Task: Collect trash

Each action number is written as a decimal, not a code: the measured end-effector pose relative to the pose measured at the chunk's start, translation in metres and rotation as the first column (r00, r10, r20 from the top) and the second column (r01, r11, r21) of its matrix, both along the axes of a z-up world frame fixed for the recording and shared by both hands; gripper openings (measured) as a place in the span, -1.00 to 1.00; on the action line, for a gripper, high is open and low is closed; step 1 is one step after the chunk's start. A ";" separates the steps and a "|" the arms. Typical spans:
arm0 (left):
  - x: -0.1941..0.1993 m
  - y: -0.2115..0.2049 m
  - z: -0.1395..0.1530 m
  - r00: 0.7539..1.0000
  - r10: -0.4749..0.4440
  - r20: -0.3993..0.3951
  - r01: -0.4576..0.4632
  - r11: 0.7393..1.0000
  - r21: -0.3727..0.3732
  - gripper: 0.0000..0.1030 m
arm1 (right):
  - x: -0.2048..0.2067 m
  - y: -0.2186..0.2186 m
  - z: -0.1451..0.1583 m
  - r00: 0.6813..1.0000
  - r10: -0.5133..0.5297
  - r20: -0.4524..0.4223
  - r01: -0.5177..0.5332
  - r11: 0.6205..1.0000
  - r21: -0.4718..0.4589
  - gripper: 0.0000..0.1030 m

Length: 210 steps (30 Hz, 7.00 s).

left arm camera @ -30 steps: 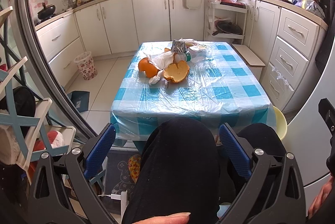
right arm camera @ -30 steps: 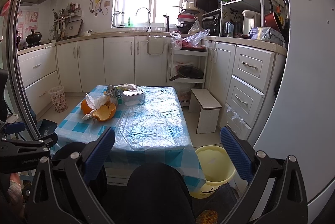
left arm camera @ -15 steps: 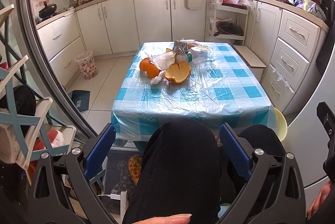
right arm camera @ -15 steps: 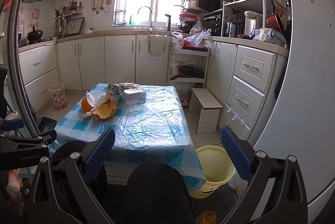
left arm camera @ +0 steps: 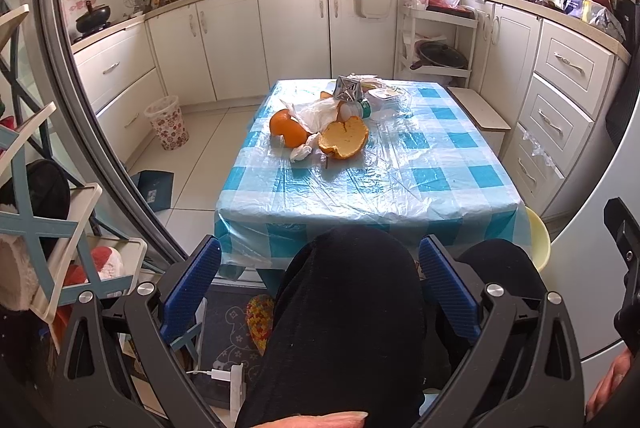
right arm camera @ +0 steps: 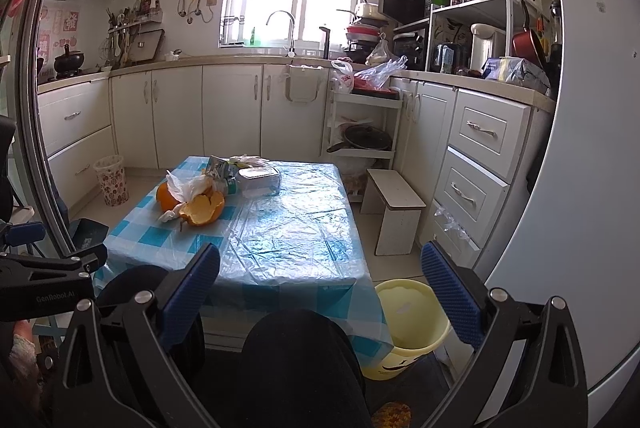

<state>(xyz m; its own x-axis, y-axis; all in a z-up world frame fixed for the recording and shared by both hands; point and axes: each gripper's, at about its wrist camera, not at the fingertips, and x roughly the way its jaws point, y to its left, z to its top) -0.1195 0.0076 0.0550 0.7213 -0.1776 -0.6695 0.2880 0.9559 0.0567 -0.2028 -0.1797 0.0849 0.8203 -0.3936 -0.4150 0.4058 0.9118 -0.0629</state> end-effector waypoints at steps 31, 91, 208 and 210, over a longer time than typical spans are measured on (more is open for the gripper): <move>0.088 -0.005 -0.010 0.996 0.083 -0.013 -0.083 0.997 0.001 0.85 | 0.122 -0.022 0.008 0.988 0.154 -0.012 -0.154 0.988 0.005 0.88; 0.226 -0.083 0.054 0.973 -0.222 -0.063 0.192 0.930 -0.314 -0.99 | 0.205 -0.166 -0.052 0.979 0.191 -0.068 -0.133 0.859 0.495 -0.87; 0.255 0.059 -0.123 0.933 -0.078 -0.351 0.000 0.977 -0.215 -0.71 | 0.433 0.103 -0.125 0.686 0.608 -0.400 -0.540 0.794 0.280 0.43; 0.252 0.065 -0.119 0.937 -0.075 -0.341 -0.003 0.975 -0.222 -0.71 | 0.444 0.105 -0.135 0.680 0.601 -0.420 -0.526 0.799 0.291 0.20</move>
